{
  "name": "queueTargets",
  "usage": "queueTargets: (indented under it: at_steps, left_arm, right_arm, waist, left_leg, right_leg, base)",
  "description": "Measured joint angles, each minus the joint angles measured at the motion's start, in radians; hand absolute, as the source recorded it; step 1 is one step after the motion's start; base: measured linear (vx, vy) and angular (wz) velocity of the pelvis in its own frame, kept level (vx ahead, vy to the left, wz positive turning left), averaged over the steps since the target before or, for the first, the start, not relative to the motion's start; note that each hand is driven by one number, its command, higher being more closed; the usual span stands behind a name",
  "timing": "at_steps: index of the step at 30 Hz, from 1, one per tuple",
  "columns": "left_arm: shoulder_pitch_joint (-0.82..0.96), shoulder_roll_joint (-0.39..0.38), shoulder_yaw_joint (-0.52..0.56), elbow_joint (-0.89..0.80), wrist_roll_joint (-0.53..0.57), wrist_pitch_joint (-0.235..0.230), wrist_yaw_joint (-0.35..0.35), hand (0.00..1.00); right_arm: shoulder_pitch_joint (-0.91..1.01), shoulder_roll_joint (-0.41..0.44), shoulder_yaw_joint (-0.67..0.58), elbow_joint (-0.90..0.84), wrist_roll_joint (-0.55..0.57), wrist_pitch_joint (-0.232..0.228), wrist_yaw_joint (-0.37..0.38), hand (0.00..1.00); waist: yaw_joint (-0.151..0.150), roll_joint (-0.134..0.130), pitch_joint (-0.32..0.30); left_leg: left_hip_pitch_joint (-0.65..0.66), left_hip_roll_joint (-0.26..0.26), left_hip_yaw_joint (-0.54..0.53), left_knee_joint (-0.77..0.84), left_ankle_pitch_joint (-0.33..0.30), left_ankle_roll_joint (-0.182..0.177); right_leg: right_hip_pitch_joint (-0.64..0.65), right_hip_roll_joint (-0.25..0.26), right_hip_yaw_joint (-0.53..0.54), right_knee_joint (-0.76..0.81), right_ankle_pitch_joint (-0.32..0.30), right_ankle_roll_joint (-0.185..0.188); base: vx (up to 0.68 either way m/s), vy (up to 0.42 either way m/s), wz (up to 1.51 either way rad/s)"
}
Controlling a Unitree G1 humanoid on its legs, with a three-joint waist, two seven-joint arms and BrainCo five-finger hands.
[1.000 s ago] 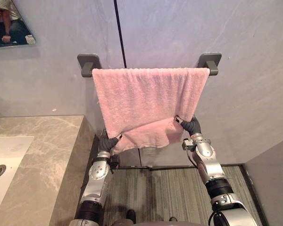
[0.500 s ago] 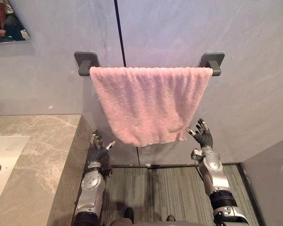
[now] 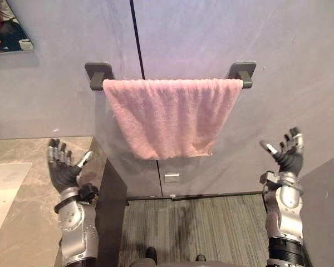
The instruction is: Organize washtable
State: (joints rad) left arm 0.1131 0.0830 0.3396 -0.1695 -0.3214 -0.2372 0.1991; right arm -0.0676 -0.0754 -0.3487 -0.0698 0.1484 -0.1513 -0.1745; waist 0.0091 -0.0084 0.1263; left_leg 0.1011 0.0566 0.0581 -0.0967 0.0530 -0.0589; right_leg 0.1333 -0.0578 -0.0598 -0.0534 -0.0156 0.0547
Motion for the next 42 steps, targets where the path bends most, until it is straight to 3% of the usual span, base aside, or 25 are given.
queueTargets:
  at_steps: [7,10,15,19,25,28,39,42]
  left_arm:
    - [-0.002,0.014,-0.008,-0.257,-0.003,-0.075,-0.004,0.0]
    - [-0.01,0.063,-0.096,-0.291,-0.04,-0.091,-0.042,0.0]
    - [-0.107,0.171,-0.321,-0.293,-0.123,-0.093,-0.172,0.0]
    - [-0.144,0.223,-0.414,-0.275,-0.192,-0.093,-0.242,0.0]
    - [-0.206,0.287,-0.57,-0.12,-0.231,-0.052,-0.353,0.0]
    - [-0.218,0.293,-0.6,-0.053,-0.231,-0.039,-0.372,0.0]
    - [-0.262,0.293,-0.664,0.215,-0.205,0.018,-0.369,0.0]
    - [-0.277,0.28,-0.665,0.265,-0.178,0.025,-0.359,0.0]
  right_arm:
    - [-0.065,-0.03,0.078,-0.266,0.069,-0.096,0.031,0.0]
    - [-0.117,-0.082,0.206,-0.311,0.124,-0.126,0.094,0.0]
    - [-0.239,-0.133,0.457,-0.311,0.201,-0.142,0.211,0.0]
    - [-0.27,-0.162,0.548,-0.302,0.258,-0.145,0.266,0.0]
    - [-0.291,-0.254,0.704,-0.165,0.325,-0.095,0.372,0.0]
    - [-0.29,-0.274,0.755,-0.082,0.334,-0.063,0.397,0.0]
    - [-0.289,-0.301,0.846,0.147,0.35,0.022,0.441,0.0]
    - [-0.29,-0.287,0.861,0.19,0.328,0.024,0.437,0.0]
  waist:
    - [-0.001,0.006,-0.01]
    - [0.001,0.01,-0.015]
    - [0.004,0.013,-0.035]
    - [0.003,0.011,-0.036]
    - [0.002,0.016,-0.056]
    - [-0.001,0.017,-0.056]
    - [0.003,0.017,-0.059]
    - [0.002,0.017,-0.059]
  left_leg:
    - [0.011,-0.003,0.004,0.0,0.0,0.0]
    - [0.017,-0.003,0.008,0.0,0.0,0.0]
    - [0.019,-0.006,0.008,-0.001,0.001,0.001]
    - [0.02,-0.008,0.01,-0.001,0.002,0.003]
    - [0.012,-0.006,0.022,-0.004,0.003,0.004]
    - [0.012,-0.006,0.024,-0.005,0.003,0.004]
    - [-0.044,-0.003,0.029,0.0,0.01,0.006]
    - [-0.049,-0.002,0.026,0.001,0.013,0.006]
  right_leg:
    - [0.005,-0.003,0.0,0.004,0.0,0.0]
    - [0.004,-0.003,0.003,0.015,-0.001,0.001]
    - [0.001,-0.007,0.003,0.024,0.0,0.001]
    - [-0.001,-0.008,0.005,0.027,0.0,0.001]
    - [-0.017,-0.007,0.015,0.031,0.0,0.001]
    - [-0.019,-0.006,0.018,0.032,0.0,0.001]
    - [-0.065,-0.004,0.036,0.02,0.015,0.001]
    - [-0.066,-0.003,0.034,0.014,0.019,-0.001]
  base:
    - [-0.01,-0.004,-0.01]
    - [-0.04,-0.01,-0.05]
    - [-0.05,-0.003,0.0]
    - [-0.01,-0.001,0.0]
    - [-0.01,-0.008,-0.04]
    - [-0.01,-0.006,-0.03]
    - [0.0,-0.004,-0.02]
    - [0.0,0.0,0.0]
